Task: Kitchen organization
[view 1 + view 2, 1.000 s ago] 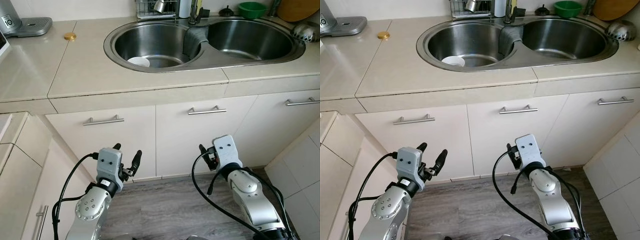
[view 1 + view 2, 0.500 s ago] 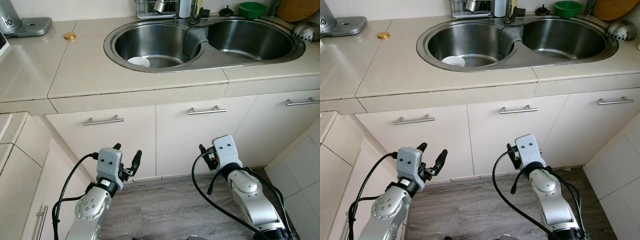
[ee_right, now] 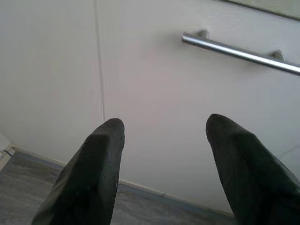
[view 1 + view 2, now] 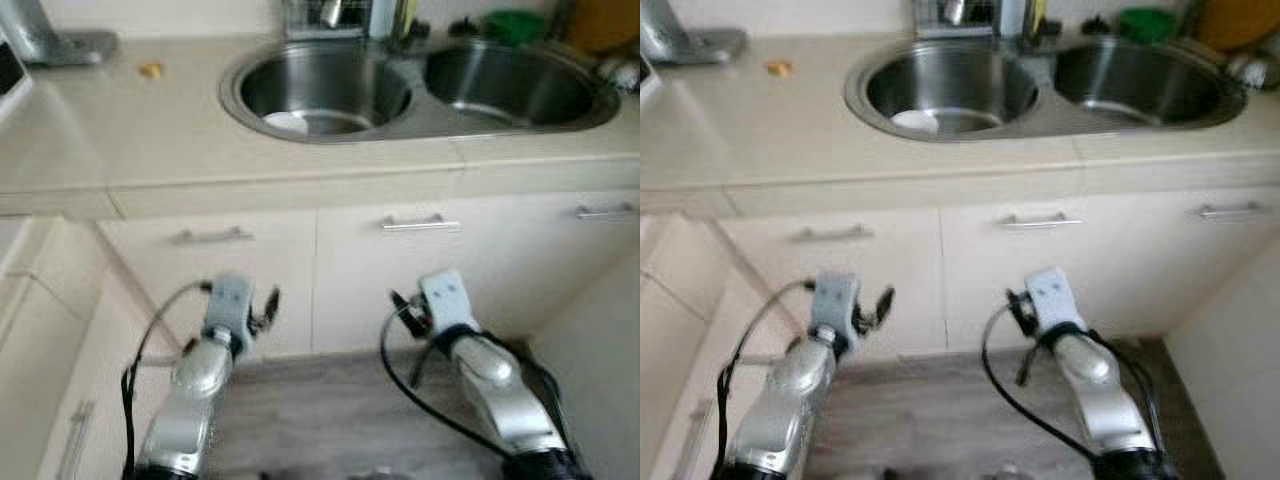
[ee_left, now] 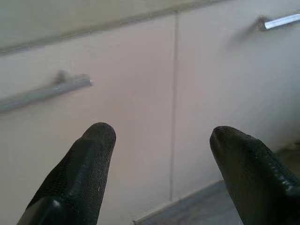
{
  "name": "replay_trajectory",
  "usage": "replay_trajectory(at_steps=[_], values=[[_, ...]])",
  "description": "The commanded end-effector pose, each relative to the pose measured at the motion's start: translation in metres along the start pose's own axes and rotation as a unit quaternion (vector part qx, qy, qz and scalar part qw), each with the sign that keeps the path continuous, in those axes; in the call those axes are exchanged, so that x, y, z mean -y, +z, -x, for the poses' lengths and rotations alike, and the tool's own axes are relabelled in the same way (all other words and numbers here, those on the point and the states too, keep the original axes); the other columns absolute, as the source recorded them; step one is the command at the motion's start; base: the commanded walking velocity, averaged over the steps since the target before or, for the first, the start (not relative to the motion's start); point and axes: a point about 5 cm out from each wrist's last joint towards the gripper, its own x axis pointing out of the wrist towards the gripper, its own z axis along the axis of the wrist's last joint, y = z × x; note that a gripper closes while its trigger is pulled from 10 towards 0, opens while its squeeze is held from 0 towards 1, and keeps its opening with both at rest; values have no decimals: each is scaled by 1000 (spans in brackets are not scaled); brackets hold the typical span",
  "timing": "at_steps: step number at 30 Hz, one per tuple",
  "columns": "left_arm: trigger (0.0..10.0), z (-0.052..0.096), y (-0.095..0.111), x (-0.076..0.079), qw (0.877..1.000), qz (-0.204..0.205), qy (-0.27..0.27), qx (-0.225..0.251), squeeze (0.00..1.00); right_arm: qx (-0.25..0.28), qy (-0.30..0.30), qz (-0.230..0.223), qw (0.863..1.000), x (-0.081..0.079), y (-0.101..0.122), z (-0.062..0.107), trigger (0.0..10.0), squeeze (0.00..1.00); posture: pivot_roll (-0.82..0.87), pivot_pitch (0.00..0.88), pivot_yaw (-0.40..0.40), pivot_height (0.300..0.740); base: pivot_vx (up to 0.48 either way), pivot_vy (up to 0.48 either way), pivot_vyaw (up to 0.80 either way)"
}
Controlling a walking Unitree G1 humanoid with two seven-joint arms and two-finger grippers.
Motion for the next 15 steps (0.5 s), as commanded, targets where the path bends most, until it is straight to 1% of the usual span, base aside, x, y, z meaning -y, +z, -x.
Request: replay_trajectory(at_steps=[1, 9, 11, 14, 15], values=[[10000, 2, -9, 0, 1000, -3, 3, -22, 0, -3, -3, -7, 1000, 3, -2, 2, 10000, 0, -29, 33, -55, 740, 0, 0, 0], [10000, 0, -9, 0, 999, -9, 9, -30, 0, 3, -8, -7, 1000, 5, -3, 1, 10000, 0, -29, 28, -54, 740, 0, 0, 0], [10000, 2, -8, -1, 999, -17, 12, -26, 0, 19, -30, 10, 999, 9, 2, 3, 10000, 0, -29, 29, -53, 740, 0, 0, 0], [10000, 5, -5, -1, 999, -29, 15, -16, 0, 28, -47, 31, 998, 12, 5, 4, 10000, 0, -26, 27, -52, 740, 0, 0, 0], [10000, 8, 1, -1, 999, -36, 20, 6, 0, 41, -63, 65, 995, 16, 10, 5, 10000, 0, -27, 28, -52, 740, 0, 0, 0]])
